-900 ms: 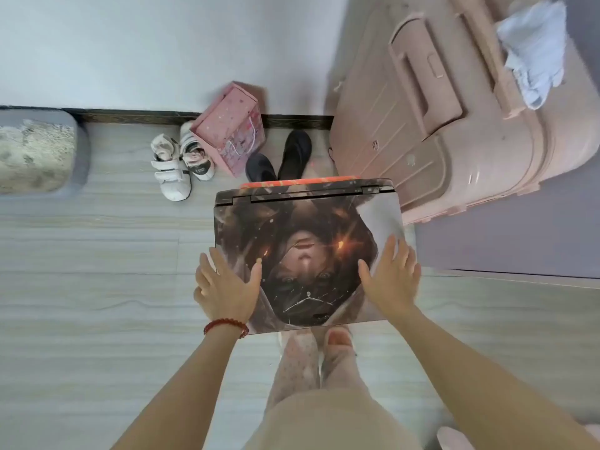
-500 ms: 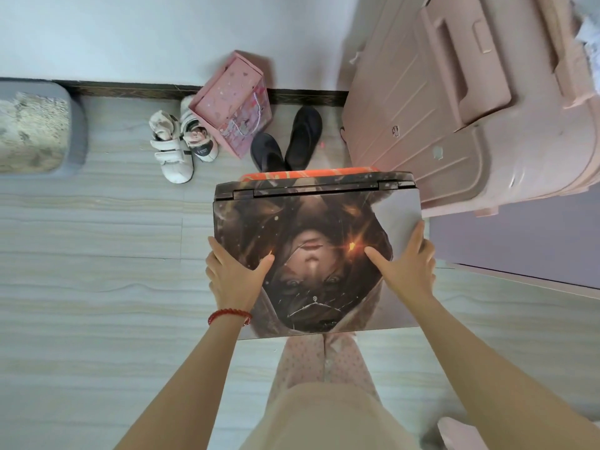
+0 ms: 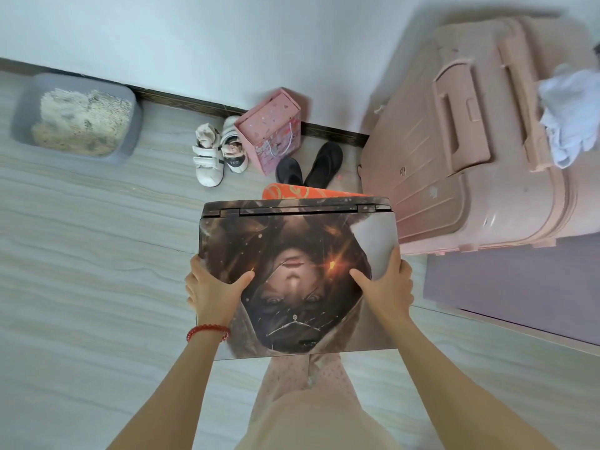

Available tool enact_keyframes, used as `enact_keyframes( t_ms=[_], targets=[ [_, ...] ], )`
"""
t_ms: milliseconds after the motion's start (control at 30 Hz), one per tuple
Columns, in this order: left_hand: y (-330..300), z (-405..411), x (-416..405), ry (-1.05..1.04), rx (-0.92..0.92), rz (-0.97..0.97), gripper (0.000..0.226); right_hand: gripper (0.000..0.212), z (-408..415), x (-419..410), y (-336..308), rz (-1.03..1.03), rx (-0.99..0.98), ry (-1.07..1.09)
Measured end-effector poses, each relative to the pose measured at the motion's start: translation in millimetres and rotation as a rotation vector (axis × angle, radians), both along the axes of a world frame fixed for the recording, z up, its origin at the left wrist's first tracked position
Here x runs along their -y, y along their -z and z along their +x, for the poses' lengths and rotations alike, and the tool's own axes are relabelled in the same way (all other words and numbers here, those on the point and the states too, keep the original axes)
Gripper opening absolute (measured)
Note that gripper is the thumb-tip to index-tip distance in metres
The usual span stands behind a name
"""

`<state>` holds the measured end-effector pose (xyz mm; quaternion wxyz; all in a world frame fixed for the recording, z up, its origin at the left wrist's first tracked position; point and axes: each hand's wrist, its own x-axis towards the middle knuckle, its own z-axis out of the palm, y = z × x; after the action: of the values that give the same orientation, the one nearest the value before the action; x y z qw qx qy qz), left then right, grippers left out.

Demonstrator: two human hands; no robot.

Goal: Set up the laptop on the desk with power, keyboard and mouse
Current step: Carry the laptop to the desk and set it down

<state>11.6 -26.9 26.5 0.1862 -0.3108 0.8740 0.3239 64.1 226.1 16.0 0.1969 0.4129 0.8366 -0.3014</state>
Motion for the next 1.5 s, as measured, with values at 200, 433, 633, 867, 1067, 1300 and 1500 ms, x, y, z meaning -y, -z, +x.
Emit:
enact_keyframes(
  t_ms=[200, 433, 633, 867, 1067, 1300, 1500],
  targets=[
    [-85.3, 48.5, 61.0, -0.243, -0.052, -0.027, 0.099, 0.097, -9.8, 51.9, -78.7, -0.005, -0.078, -0.282],
    [-172.7, 126.0, 165.3, -0.6, -0.14, -0.029, 0.099, 0.095, -34.1, 176.0, -169.9, -0.136, -0.156, -0.587],
    [-223.2, 212.7, 266.9, -0.875, -0.269, -0.011, 0.098, 0.097, -14.8, 321.2, -233.8, -0.088, -0.287, -0.884],
    [-263.3, 330.0, 430.9, -1.065, -0.321, -0.092, 0.095, 0.096, 64.3, 524.6, -266.6, -0.121, -0.318, -1.083],
    [-280.0, 428.3, 551.8, -1.288, -0.348, -0.156, 0.088, 0.093, 134.3, 692.8, -280.0, -0.219, -0.319, -1.289],
    [-279.3, 502.8, 653.8, -1.56, -0.355, -0.169, 0.088, 0.095, 183.4, 868.3, -286.9, -0.239, -0.343, -1.579],
    [-300.9, 533.1, 786.1, -1.74, -0.373, -0.282, 0.091, 0.093, 212.3, 1052.3, -302.7, -0.312, -0.387, -1.768]
  ],
)
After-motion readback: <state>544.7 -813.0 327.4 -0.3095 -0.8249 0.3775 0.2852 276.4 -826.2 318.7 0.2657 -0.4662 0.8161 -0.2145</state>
